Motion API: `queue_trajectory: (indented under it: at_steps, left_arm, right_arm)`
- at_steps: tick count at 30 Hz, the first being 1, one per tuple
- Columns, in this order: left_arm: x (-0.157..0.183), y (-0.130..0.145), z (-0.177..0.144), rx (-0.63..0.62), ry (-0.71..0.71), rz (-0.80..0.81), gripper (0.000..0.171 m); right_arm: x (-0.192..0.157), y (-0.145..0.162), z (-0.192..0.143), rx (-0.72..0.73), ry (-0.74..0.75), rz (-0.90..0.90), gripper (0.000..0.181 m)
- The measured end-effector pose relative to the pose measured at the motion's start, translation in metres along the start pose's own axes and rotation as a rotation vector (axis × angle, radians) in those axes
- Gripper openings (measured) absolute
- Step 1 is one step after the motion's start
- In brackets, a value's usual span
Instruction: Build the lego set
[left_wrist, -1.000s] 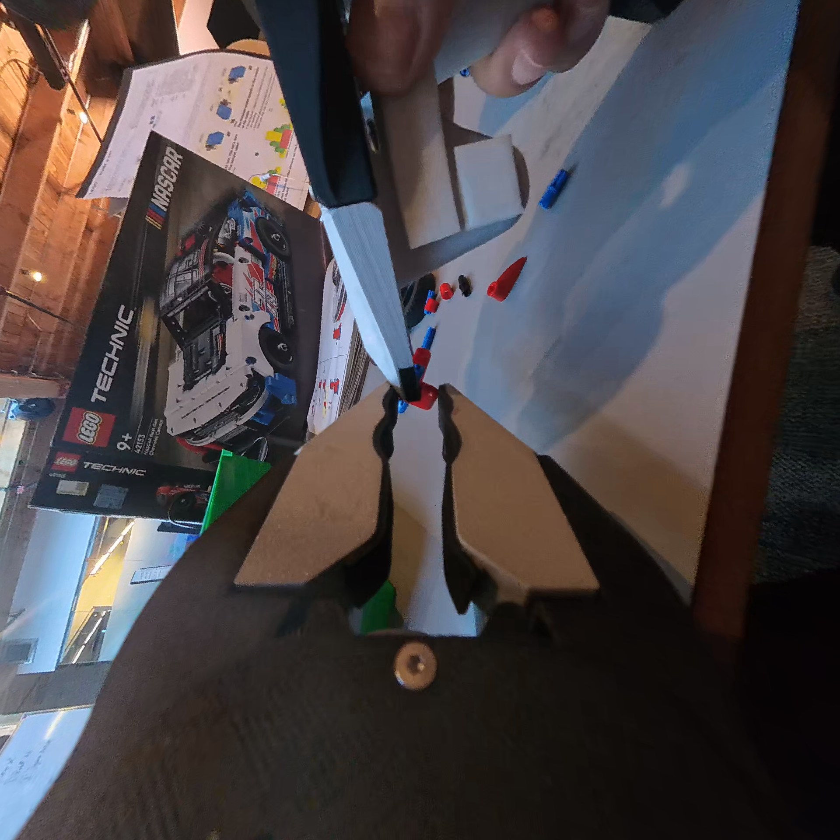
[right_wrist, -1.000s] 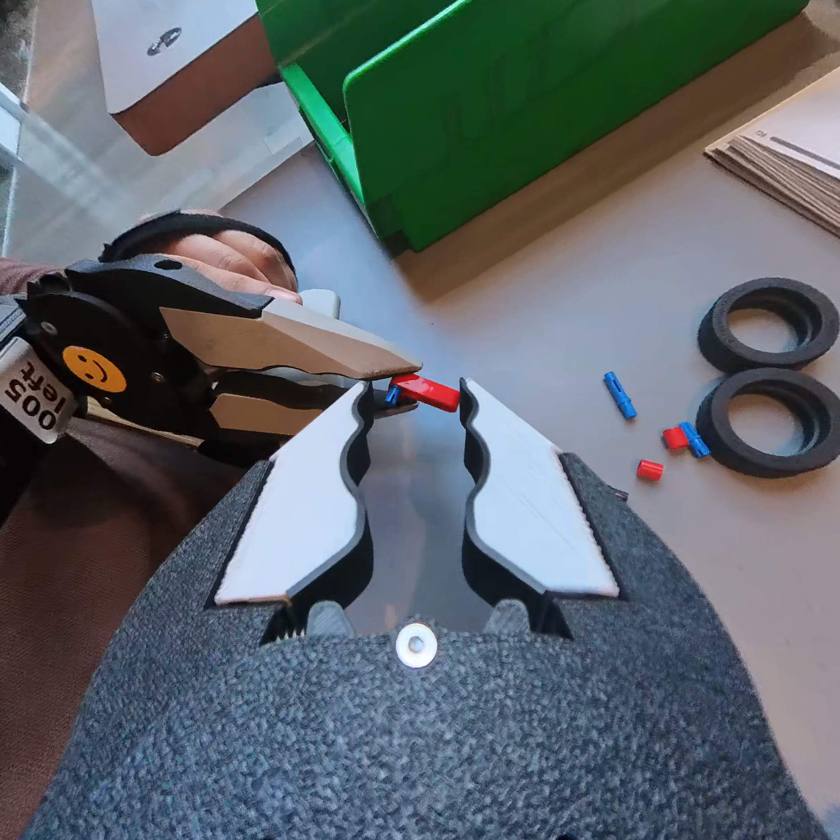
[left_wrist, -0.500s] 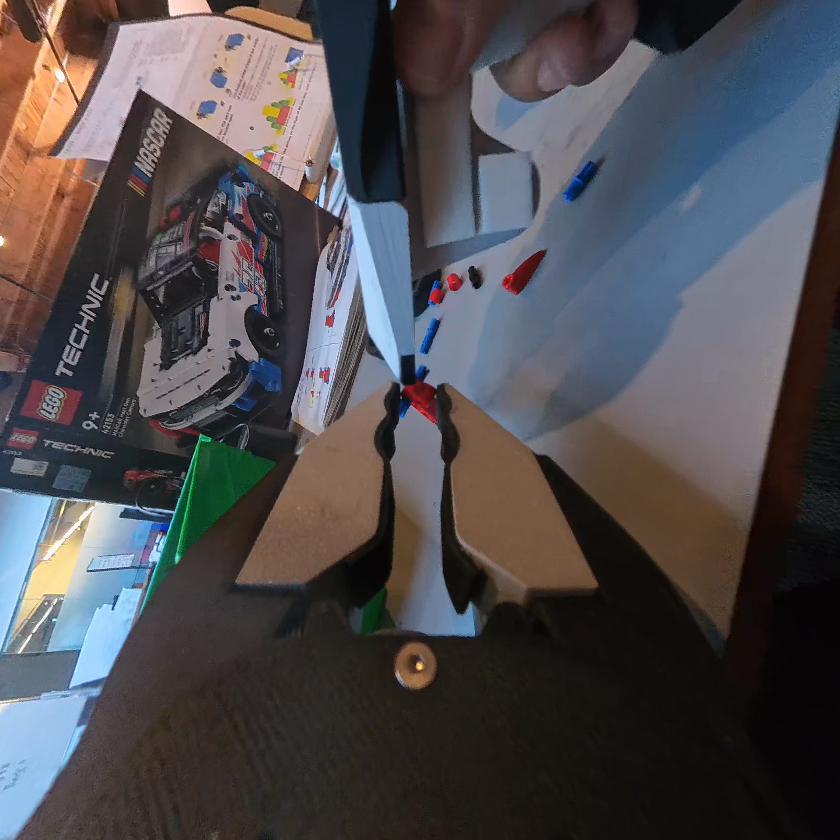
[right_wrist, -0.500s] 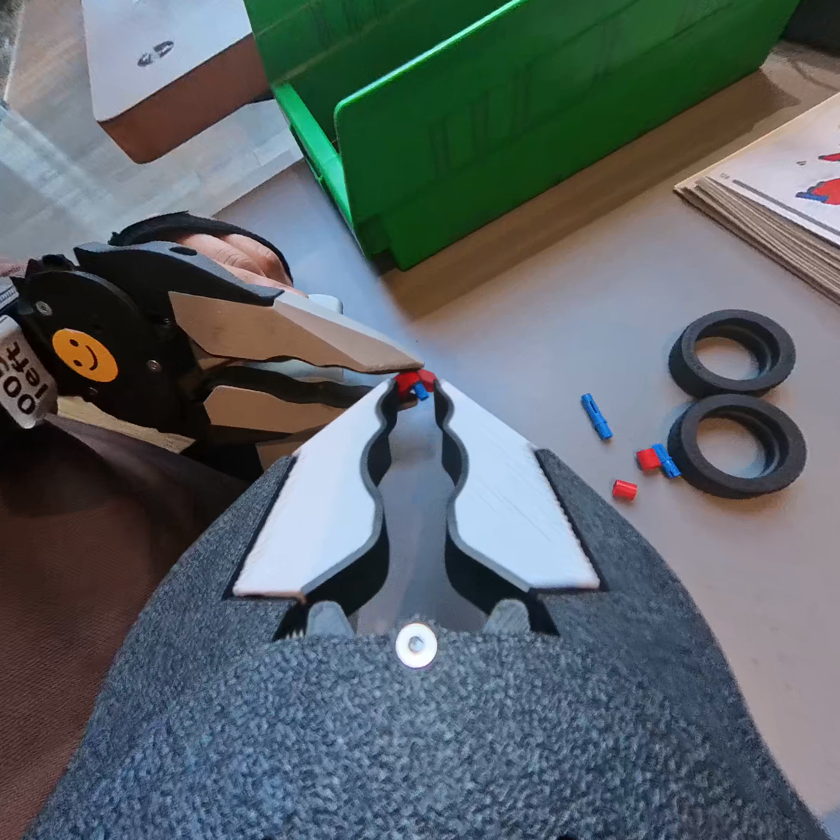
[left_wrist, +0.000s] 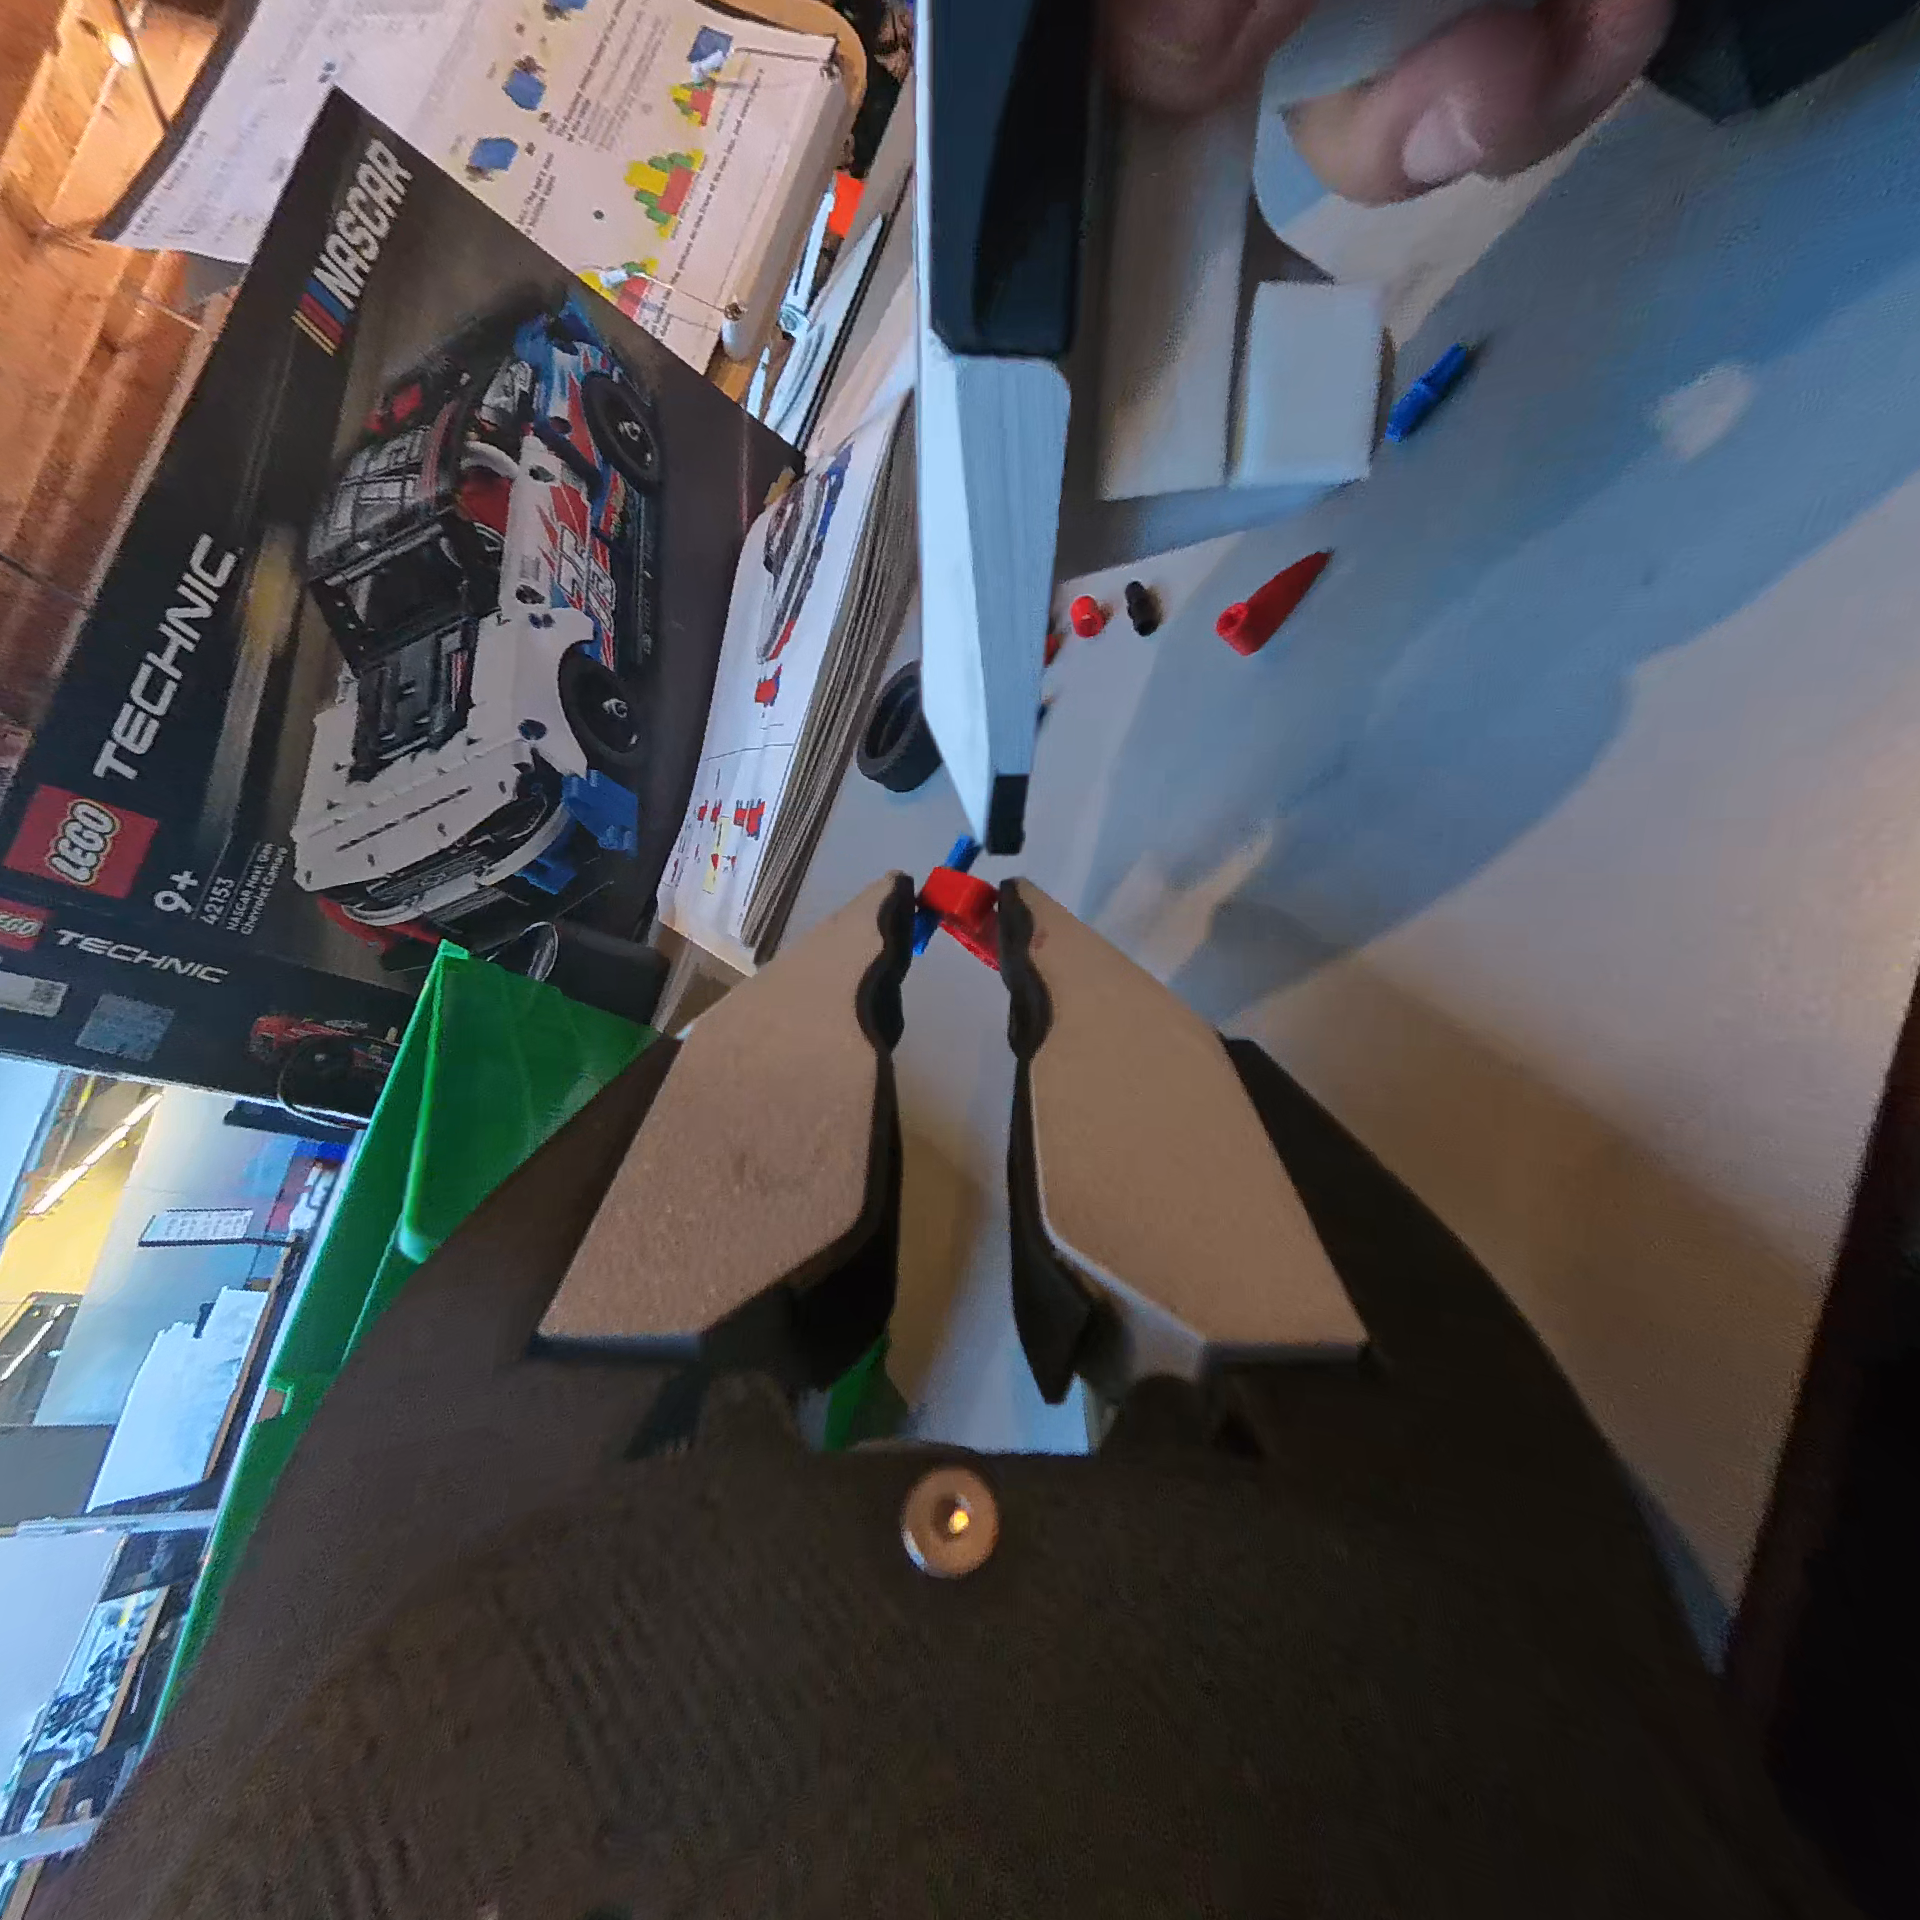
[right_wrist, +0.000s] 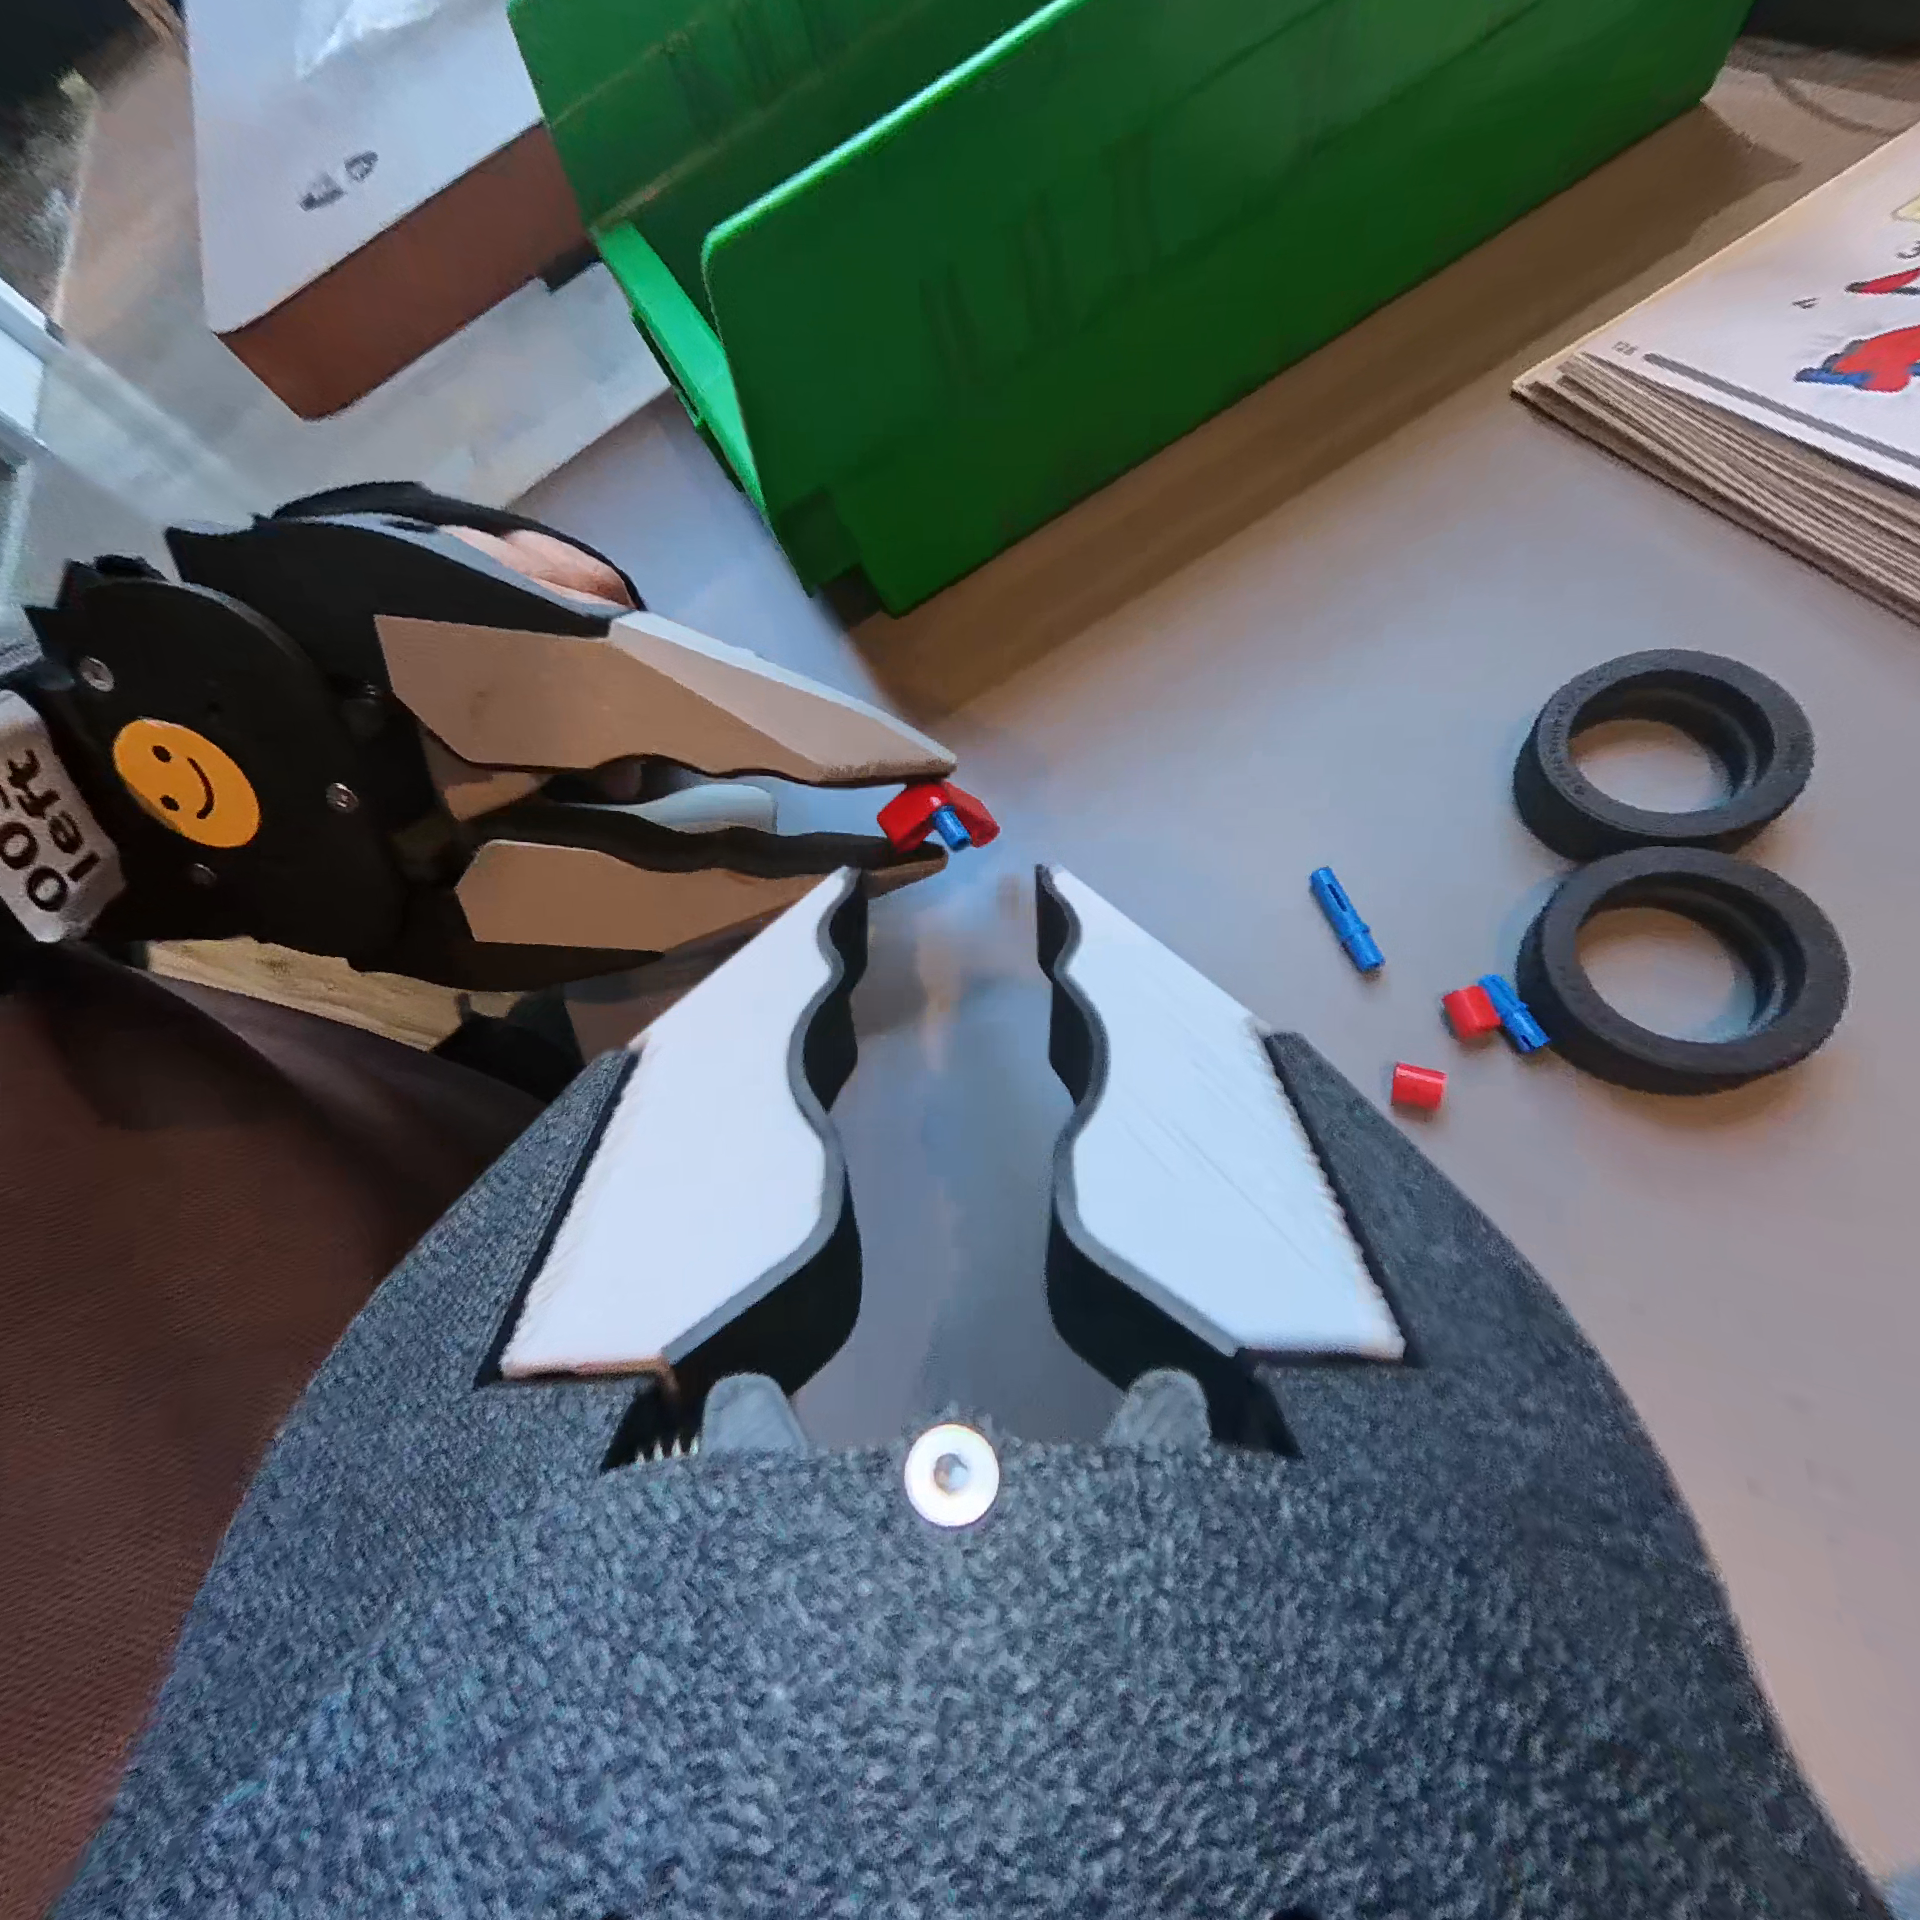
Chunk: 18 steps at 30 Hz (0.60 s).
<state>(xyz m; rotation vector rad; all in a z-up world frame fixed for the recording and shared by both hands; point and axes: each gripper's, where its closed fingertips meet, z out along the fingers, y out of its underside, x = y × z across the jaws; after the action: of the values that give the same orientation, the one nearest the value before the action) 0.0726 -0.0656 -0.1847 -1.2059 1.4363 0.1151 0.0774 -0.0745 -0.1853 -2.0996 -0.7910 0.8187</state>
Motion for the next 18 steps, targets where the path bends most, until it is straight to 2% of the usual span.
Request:
queue_trajectory:
  at_steps: [4,9,15,18]
  left_arm:
    - [0.002,0.007,0.003,-0.037,0.017,-0.010,0.013]
    - [-0.001,0.002,0.000,-0.013,0.001,-0.016,0.013]
    - [-0.004,-0.022,-0.014,0.119,-0.094,0.111,0.013]
    - [-0.015,-0.029,-0.022,0.154,-0.213,0.192,0.013]
  right_arm:
    - [0.007,0.008,-0.009,-0.034,0.076,-0.048,0.031]
    - [0.000,0.006,-0.013,0.003,0.058,-0.039,0.032]
    - [-0.012,-0.006,-0.010,0.062,0.010,-0.081,0.031]
    - [-0.022,-0.015,-0.016,0.123,-0.082,-0.031,0.029]
